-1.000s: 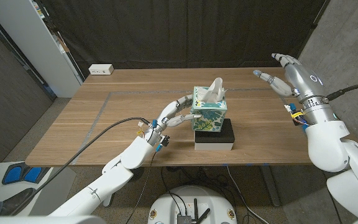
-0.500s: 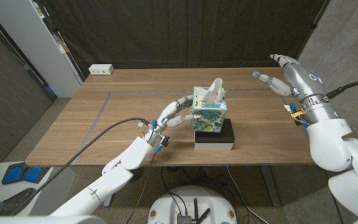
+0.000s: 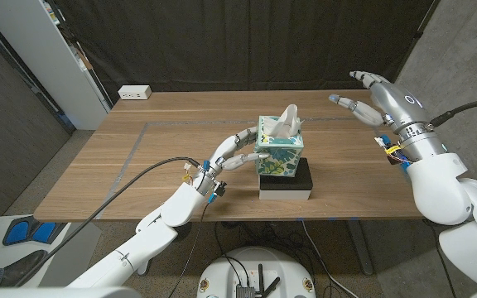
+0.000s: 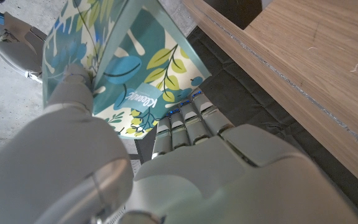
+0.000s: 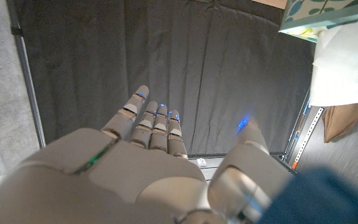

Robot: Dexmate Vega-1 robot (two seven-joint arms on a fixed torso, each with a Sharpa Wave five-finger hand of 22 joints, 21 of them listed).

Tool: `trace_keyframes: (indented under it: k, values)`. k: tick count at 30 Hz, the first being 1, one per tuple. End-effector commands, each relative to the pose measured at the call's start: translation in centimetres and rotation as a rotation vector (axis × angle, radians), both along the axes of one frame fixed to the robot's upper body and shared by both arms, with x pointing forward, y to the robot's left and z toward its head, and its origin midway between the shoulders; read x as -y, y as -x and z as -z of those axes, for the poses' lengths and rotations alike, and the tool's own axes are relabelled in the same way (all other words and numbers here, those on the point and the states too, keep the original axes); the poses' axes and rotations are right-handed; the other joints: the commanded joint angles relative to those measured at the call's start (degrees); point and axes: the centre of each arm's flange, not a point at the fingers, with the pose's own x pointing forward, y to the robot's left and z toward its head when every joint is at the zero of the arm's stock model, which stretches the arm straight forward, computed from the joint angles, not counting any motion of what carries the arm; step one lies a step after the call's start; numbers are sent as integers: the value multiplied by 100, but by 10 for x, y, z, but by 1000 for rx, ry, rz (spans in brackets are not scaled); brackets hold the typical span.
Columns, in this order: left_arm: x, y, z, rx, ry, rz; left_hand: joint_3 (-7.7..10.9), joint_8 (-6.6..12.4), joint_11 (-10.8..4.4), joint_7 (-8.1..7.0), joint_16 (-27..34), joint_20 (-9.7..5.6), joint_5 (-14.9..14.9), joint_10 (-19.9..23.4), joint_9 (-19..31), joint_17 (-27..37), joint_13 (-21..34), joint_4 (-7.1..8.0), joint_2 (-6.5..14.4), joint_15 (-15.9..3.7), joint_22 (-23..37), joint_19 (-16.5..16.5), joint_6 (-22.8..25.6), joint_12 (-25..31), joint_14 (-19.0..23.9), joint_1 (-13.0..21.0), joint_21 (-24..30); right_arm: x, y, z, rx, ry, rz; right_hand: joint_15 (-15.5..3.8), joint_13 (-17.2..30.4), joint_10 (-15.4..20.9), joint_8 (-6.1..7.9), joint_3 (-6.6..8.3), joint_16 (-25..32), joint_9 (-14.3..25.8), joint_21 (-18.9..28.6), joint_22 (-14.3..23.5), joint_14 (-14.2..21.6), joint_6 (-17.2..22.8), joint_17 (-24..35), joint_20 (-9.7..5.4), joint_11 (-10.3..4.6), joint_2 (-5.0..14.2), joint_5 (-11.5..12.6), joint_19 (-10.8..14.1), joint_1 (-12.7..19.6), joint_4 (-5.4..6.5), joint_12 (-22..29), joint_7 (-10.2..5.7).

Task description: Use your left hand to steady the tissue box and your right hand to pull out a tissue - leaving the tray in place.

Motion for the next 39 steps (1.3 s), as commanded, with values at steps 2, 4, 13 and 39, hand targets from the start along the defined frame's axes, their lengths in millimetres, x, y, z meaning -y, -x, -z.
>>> trace_keyframes:
  k: [2, 4, 13, 39]
  values:
    - [1, 3, 0, 0, -6, -3, 4, -5, -1, -7, 0, -31, 41, 30, 29, 19, 12, 17, 57, -136, 21, 43, 69, -20, 55, 17, 1, -18, 1, -9, -5, 66, -74, 16, 28, 36, 27, 52, 31, 27, 31, 17, 39, 58, 15, -4, -11, 17, 39, 33, 103, -5, 27, -21]
    - [1, 3, 0, 0, -6, -3, 4, -7, 2, -3, 0, -31, 42, 28, 29, 19, 13, 17, 58, -135, 21, 41, 67, -22, 55, 19, -1, -21, 1, -10, -7, 75, -87, 19, 29, 40, 26, 58, 30, 27, 30, 17, 40, 59, 14, -3, -24, 18, 42, 34, 115, -6, 28, -20]
    - [1, 4, 1, 1, -8, -10, -1, -13, -17, -5, -5, -30, 42, 40, 30, 19, 16, 17, 64, -136, 22, 42, 71, -26, 55, 23, -3, -34, 0, -16, -18, 111, -148, 18, 31, 52, 23, 76, 32, 28, 27, 17, 49, 63, 12, -3, -18, 19, 51, 35, 156, -7, 27, -20]
    - [2, 2, 1, 3, -7, -10, -21, -31, -33, -4, -16, -23, 44, 53, 31, 22, 27, 20, 87, -142, 24, 47, 89, -50, 59, 28, -9, -61, 15, -22, -25, 190, -244, 13, 37, 122, 39, 106, 39, 30, 30, 17, 76, 143, 9, 11, -27, 11, 67, 67, 227, 5, 42, -18]
